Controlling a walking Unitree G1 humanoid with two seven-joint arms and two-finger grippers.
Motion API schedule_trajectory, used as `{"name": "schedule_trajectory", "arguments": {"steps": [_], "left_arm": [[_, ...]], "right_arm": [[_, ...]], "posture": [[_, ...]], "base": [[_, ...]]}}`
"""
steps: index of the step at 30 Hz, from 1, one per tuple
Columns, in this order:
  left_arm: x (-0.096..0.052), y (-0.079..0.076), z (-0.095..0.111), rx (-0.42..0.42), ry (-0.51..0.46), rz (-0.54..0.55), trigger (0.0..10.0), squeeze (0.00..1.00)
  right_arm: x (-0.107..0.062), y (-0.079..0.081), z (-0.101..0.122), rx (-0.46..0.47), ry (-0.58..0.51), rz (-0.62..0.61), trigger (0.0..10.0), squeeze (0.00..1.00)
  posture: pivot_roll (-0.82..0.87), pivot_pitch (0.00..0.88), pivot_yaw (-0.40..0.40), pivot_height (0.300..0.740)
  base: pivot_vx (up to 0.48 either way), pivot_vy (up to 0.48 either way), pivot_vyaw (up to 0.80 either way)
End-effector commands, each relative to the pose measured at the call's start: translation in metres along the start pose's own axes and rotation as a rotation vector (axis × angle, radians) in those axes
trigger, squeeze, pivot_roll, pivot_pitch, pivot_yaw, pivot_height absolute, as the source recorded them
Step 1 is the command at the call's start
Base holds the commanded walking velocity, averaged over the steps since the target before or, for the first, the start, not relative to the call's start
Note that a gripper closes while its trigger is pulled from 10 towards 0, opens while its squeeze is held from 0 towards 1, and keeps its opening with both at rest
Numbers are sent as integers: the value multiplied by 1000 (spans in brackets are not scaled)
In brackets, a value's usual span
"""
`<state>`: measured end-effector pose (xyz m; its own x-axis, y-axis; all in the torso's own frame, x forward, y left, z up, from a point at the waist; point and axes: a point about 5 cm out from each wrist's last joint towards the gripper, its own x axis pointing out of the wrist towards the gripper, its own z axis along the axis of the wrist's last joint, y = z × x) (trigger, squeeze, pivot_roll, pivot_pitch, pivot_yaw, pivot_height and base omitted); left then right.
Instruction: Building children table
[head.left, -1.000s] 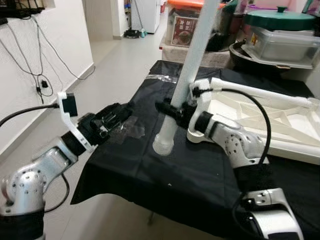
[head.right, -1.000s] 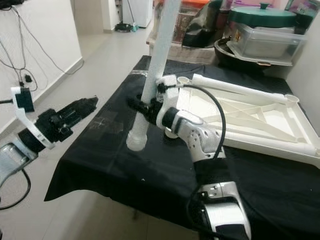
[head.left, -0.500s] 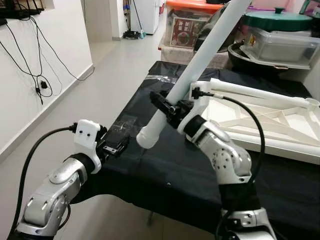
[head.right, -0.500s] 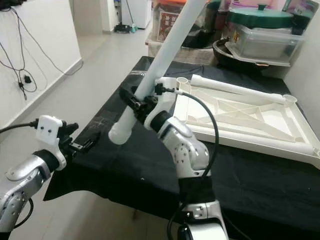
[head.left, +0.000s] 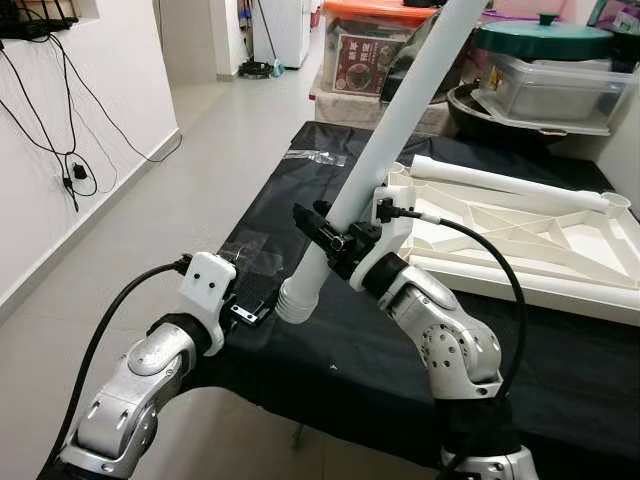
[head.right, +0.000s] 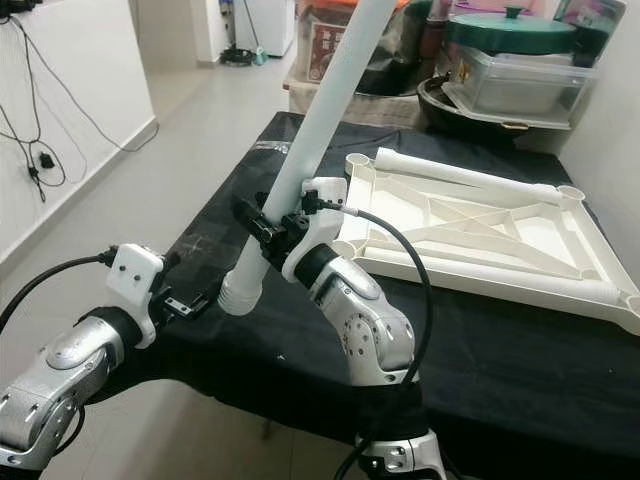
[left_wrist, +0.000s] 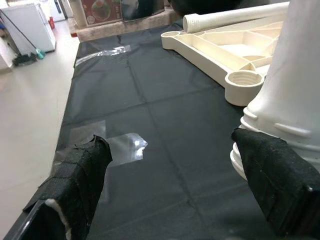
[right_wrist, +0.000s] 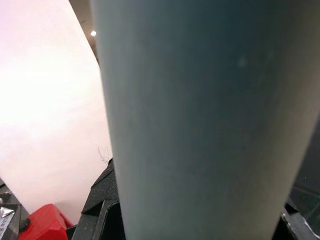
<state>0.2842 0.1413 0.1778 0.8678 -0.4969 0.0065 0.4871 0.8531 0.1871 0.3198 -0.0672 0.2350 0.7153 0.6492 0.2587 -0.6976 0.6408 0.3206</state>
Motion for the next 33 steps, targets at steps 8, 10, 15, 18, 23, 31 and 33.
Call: {"name": "schedule_trajectory", "arguments": {"steps": [8,10,15,18,23,31,33], "left_arm": [[3,7,5,121,-49,78,10000,0],[1,11,6,122,-51,95,10000,0],[-3,0,6,76,-39,-15,10000,0],[-4,-7,5,82,-31,-63,10000,0],[0,-10,5,84,-44,-65,10000,0],[7,-10,1,79,-38,-60,10000,0],[8,-11,0,74,-37,-67,10000,0]], "right_arm": [[14,9,6,-132,-49,-13,0,0],[15,5,9,-158,-58,-37,0,0],[16,1,14,-142,-84,-59,0,0],[16,3,14,-145,-86,-48,0,0],[15,7,11,-127,-88,-32,0,0],[16,20,5,-107,-75,43,0,0],[15,24,3,-107,-70,64,0,0]], "posture": [[76,44,-66,740],[76,43,-65,740],[73,43,-67,740],[69,42,-65,740],[72,33,-65,740],[68,28,-66,740],[67,29,-65,740]], "base": [[0,0,0],[0,0,0],[0,0,0],[0,0,0],[0,0,0],[0,0,0],[0,0,0]]}}
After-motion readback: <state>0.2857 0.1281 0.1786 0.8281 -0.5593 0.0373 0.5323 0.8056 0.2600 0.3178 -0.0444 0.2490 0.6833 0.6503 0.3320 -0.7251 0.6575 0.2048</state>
